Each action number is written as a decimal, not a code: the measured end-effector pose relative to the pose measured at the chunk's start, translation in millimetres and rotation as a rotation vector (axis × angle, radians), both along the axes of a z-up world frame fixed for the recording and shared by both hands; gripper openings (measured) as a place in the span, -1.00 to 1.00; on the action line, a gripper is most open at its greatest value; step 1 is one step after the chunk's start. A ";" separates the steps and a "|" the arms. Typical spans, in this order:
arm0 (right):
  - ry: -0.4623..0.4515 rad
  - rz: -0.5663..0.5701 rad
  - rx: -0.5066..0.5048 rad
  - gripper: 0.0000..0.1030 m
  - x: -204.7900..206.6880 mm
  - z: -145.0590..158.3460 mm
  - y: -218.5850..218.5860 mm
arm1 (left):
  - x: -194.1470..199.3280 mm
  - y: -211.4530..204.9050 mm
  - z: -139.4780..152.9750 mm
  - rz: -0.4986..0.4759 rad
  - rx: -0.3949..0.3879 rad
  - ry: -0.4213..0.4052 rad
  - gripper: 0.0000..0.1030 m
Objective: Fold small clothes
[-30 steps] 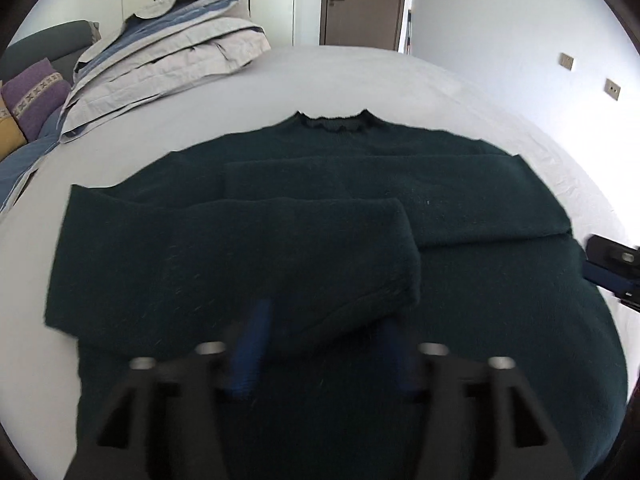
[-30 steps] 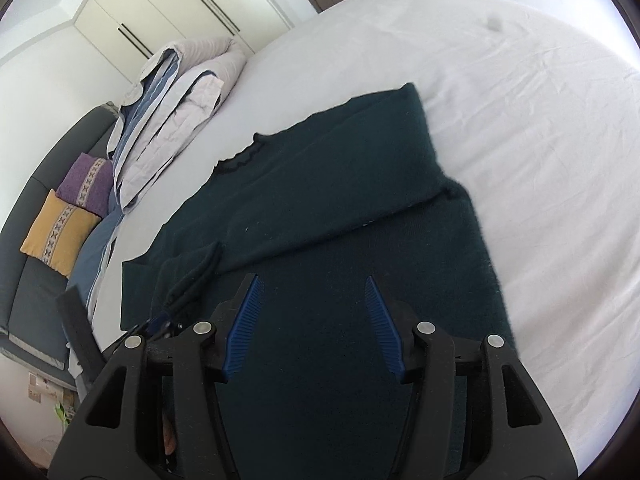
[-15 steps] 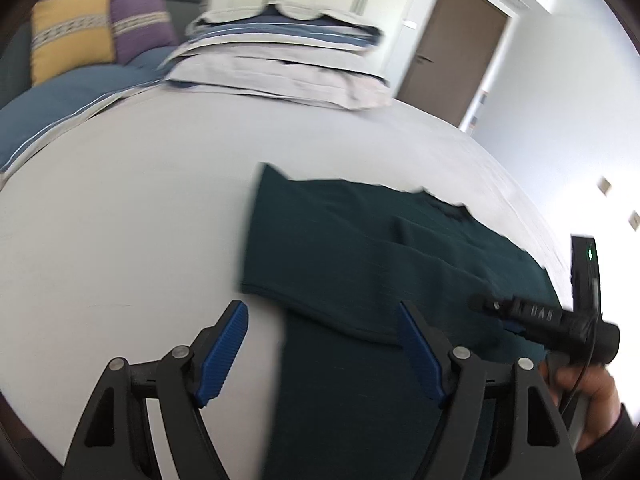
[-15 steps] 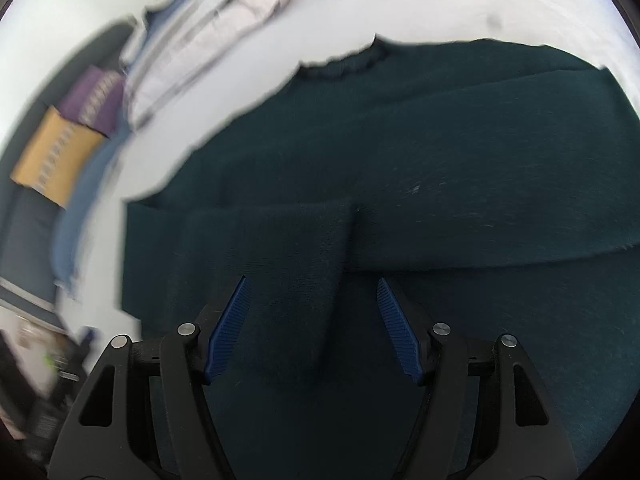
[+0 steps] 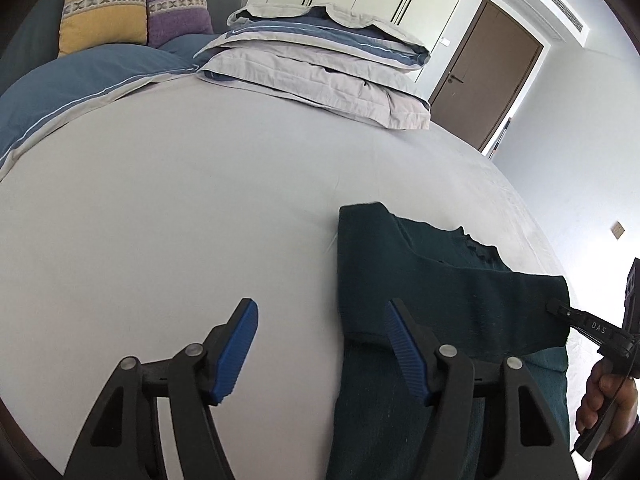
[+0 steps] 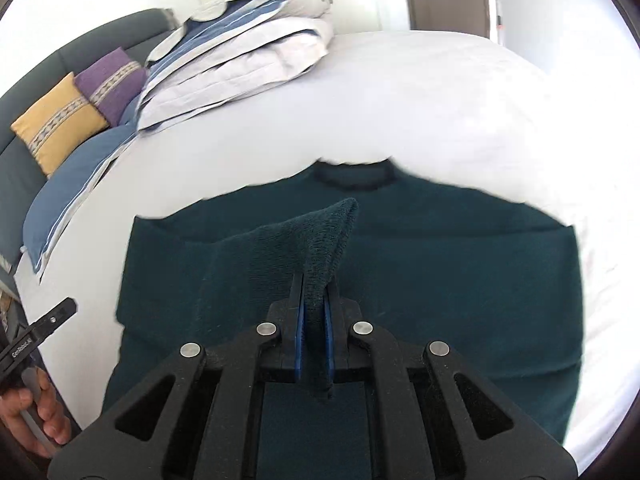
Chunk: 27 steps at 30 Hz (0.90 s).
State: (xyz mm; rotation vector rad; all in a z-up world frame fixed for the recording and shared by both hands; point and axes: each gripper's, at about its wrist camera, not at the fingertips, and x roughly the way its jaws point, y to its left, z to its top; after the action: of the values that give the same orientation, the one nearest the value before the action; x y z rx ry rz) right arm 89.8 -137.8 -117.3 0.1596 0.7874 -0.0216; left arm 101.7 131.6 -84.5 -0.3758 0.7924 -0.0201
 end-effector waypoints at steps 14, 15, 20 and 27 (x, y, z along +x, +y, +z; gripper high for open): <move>0.058 -0.076 0.104 -0.79 22.1 -76.6 -81.5 | 84.2 -32.9 -23.1 -0.065 0.074 0.103 0.32; 0.057 -0.073 0.111 -0.79 23.2 -77.7 -83.5 | 94.8 -37.6 -25.6 -0.071 0.091 0.110 0.32; 0.057 -0.063 0.129 -0.77 20.1 -82.6 -86.8 | 140.1 -50.5 -43.5 -0.075 0.161 0.174 0.21; 0.060 -0.068 0.077 -0.81 15.6 -86.6 -83.4 | 167.6 -58.5 -63.6 -0.100 0.206 0.188 -0.44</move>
State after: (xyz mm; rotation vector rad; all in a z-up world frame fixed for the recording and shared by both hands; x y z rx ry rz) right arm 105.4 -221.2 -203.9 0.2596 0.8432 -0.0611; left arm 269.3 73.1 -148.1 -0.1432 0.9894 0.0038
